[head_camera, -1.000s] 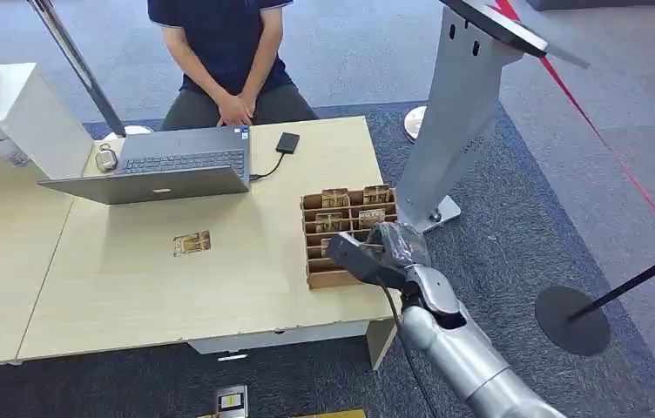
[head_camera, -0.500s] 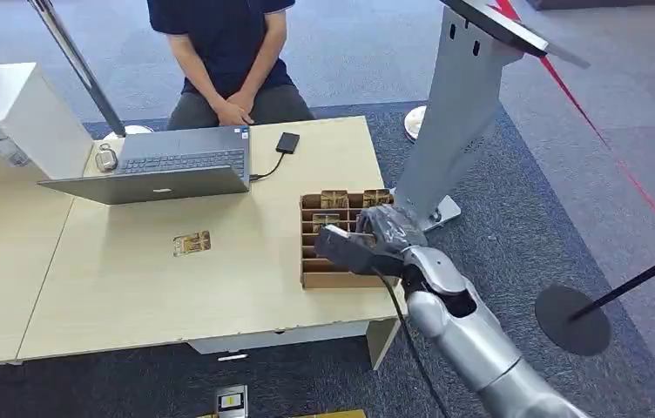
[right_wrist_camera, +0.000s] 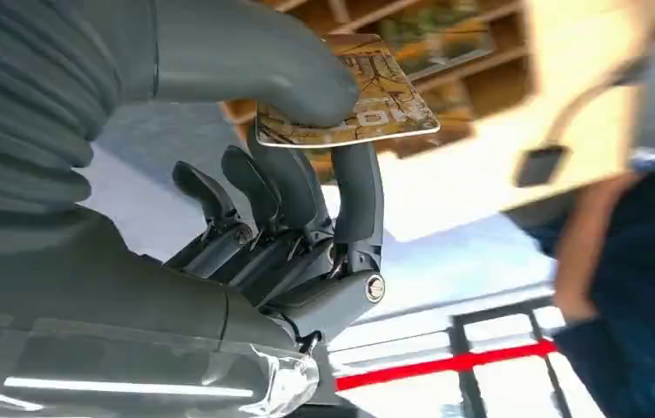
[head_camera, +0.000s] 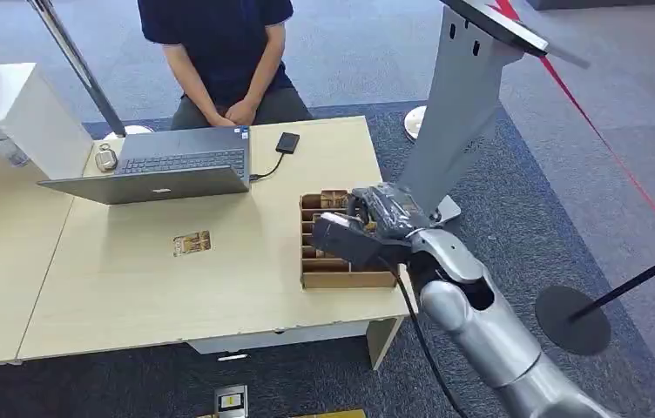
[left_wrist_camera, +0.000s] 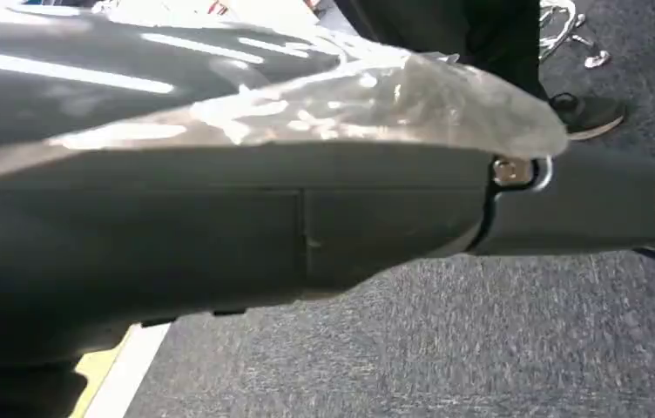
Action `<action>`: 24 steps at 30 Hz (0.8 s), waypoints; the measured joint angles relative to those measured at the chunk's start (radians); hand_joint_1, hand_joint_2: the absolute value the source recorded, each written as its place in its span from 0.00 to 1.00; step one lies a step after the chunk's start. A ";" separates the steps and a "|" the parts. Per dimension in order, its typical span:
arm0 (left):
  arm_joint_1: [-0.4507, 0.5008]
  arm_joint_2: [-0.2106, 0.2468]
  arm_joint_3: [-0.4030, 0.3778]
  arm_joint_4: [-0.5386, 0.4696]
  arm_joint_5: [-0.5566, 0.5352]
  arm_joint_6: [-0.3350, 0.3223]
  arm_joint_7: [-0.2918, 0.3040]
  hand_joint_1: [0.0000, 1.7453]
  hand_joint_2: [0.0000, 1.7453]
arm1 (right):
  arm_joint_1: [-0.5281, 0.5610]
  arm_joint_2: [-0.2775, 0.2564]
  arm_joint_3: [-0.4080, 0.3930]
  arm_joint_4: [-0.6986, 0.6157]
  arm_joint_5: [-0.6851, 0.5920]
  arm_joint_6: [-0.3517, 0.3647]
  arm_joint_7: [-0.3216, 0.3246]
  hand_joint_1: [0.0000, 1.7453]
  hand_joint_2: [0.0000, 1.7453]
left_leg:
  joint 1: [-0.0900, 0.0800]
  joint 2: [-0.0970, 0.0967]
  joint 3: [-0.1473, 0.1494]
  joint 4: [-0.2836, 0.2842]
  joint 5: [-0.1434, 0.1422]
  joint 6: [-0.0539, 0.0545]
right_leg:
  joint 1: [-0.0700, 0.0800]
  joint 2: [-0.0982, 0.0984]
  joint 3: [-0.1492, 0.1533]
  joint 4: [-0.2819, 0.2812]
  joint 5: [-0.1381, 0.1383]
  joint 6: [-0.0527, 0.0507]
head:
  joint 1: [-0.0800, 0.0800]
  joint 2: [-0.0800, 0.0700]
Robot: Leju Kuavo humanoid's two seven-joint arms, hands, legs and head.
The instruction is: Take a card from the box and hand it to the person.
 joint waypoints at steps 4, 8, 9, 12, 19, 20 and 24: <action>-0.004 0.002 0.000 0.000 -0.012 -0.006 0.006 0.00 0.00 | -0.037 0.004 0.000 -0.001 -0.084 -0.035 -0.051 0.91 1.00 | 0.000 0.000 0.000 0.000 0.000 0.000 | 0.000 0.000 0.000 0.000 0.000 0.000 | 0.000 0.000; -0.014 0.003 0.000 0.000 -0.019 -0.010 0.015 0.00 0.00 | -0.091 0.028 0.004 0.041 -0.180 -0.075 -0.111 0.90 1.00 | 0.000 0.000 -0.001 0.000 0.000 0.000 | 0.000 0.000 0.000 0.000 0.000 0.000 | 0.000 0.000; -0.017 0.003 0.000 0.000 -0.022 -0.013 0.018 0.00 0.00 | -0.109 0.040 0.006 0.065 -0.201 -0.089 -0.127 0.90 1.00 | 0.000 0.000 -0.001 0.000 0.000 0.000 | 0.000 0.000 0.000 0.000 0.000 0.000 | 0.000 0.000; -0.022 0.003 0.000 0.000 -0.035 -0.020 0.026 0.00 0.00 | -0.157 0.071 0.015 0.133 -0.238 -0.120 -0.167 0.90 1.00 | 0.000 0.000 -0.001 0.000 0.000 0.000 | 0.000 0.000 0.000 0.001 0.000 0.000 | 0.000 0.000; -0.035 0.003 0.000 0.000 -0.054 -0.031 0.038 0.00 0.00 | -0.239 0.156 0.051 0.319 -0.305 -0.157 -0.235 0.93 1.00 | 0.000 0.000 -0.002 0.000 0.000 0.000 | 0.000 0.000 -0.001 0.001 0.000 0.000 | 0.000 0.000; -0.037 0.003 0.000 0.000 -0.058 -0.033 0.040 0.00 0.00 | -0.253 0.175 0.059 0.356 -0.313 -0.168 -0.246 0.93 1.00 | 0.000 0.000 -0.002 0.000 0.000 0.000 | 0.000 0.000 -0.001 0.001 0.000 0.000 | 0.000 0.000; -0.045 0.003 0.000 0.000 -0.068 -0.039 0.047 0.00 0.00 | -0.295 0.243 0.090 0.483 -0.320 -0.211 -0.263 0.91 1.00 | 0.001 -0.002 -0.003 0.000 0.000 0.000 | 0.000 -0.001 -0.001 0.001 0.000 0.000 | 0.000 0.000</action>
